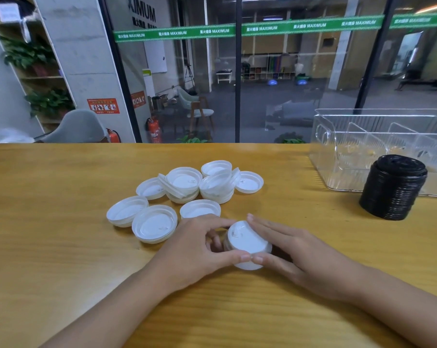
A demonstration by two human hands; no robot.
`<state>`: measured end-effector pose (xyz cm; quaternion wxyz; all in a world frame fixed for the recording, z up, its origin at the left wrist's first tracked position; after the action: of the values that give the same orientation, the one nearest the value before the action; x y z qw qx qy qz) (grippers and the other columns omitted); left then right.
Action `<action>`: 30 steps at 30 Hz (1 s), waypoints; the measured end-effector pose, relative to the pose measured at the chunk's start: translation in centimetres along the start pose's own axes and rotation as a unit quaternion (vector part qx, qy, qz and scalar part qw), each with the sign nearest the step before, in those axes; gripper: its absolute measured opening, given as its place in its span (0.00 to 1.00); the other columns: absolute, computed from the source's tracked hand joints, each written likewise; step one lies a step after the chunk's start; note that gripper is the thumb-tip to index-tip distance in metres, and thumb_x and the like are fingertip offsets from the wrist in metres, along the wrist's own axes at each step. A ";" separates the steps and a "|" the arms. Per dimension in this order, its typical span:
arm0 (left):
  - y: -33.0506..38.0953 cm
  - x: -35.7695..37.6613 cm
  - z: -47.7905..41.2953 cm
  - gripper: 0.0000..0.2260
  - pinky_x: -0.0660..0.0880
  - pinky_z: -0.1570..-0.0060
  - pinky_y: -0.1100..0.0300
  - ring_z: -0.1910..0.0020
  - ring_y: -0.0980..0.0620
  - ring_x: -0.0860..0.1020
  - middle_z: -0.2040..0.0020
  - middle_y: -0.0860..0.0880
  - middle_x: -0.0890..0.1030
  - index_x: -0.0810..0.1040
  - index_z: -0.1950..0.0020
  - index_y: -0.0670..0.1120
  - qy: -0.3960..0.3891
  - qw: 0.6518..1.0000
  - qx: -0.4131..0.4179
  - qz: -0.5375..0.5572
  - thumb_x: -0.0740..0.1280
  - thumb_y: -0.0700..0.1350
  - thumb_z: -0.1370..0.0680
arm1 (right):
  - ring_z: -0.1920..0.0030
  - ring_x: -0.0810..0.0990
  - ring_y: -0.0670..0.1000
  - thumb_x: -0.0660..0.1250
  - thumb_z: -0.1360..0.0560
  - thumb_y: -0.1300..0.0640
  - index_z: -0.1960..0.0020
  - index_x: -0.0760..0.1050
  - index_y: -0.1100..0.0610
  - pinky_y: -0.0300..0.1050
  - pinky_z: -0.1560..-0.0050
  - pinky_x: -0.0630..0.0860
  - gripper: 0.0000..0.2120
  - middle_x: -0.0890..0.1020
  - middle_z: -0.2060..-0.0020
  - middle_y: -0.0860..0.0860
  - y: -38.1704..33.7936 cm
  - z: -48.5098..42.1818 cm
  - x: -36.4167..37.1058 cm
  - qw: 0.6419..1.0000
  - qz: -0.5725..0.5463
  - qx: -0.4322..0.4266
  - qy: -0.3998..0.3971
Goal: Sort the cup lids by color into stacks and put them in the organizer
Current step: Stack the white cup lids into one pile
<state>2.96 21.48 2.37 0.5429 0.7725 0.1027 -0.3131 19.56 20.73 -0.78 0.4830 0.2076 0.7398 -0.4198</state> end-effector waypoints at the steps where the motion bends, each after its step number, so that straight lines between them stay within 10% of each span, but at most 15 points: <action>1: 0.0 0.0 0.0 0.22 0.72 0.64 0.69 0.70 0.62 0.73 0.65 0.53 0.80 0.84 0.37 0.61 -0.001 1.000 0.000 0.000 0.83 0.56 0.31 | 0.20 0.52 0.29 0.52 0.22 0.25 0.15 0.53 0.42 0.33 0.20 0.54 0.40 0.53 0.18 0.33 0.0 0.0 0.1 1.000 -0.006 0.000 -0.002; 12: 0.5 -1.3 -0.3 0.26 0.71 0.60 0.71 0.62 0.60 0.78 0.58 0.60 0.82 0.83 0.34 0.57 0.048 0.995 0.058 -0.071 0.76 0.66 0.28 | 0.21 0.58 0.32 0.61 0.20 0.29 0.17 0.58 0.41 0.32 0.22 0.58 0.36 0.60 0.19 0.35 -0.7 0.5 -0.8 0.999 -0.023 -0.020 0.040; 19: -1.6 -4.5 -1.1 0.14 0.76 0.43 0.61 0.44 0.63 0.78 0.43 0.65 0.82 0.84 0.36 0.55 0.093 0.963 0.058 -0.246 0.75 0.52 0.21 | 0.23 0.64 0.34 0.68 0.24 0.29 0.21 0.66 0.39 0.38 0.22 0.64 0.35 0.66 0.21 0.36 -1.0 0.2 -0.9 0.997 -0.034 -0.031 0.055; 30: -1.6 -5.3 -0.9 0.10 0.79 0.48 0.47 0.50 0.55 0.81 0.52 0.59 0.84 0.87 0.45 0.52 0.140 0.970 0.040 -0.195 0.79 0.44 0.25 | 0.26 0.70 0.36 0.72 0.24 0.36 0.24 0.71 0.44 0.35 0.26 0.66 0.31 0.71 0.26 0.35 -1.0 0.3 -1.4 0.995 -0.034 -0.034 0.089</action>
<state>-1.70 23.88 4.47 0.4198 0.7949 0.3140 -0.3054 19.64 20.06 0.82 0.4078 0.2025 0.8003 -0.3902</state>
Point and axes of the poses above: each hand's wrist, its own z-axis away from the middle knuckle, its own x-axis out of the palm, y = z × x, the point moved 10 cm from there along -z, towards the middle knuckle
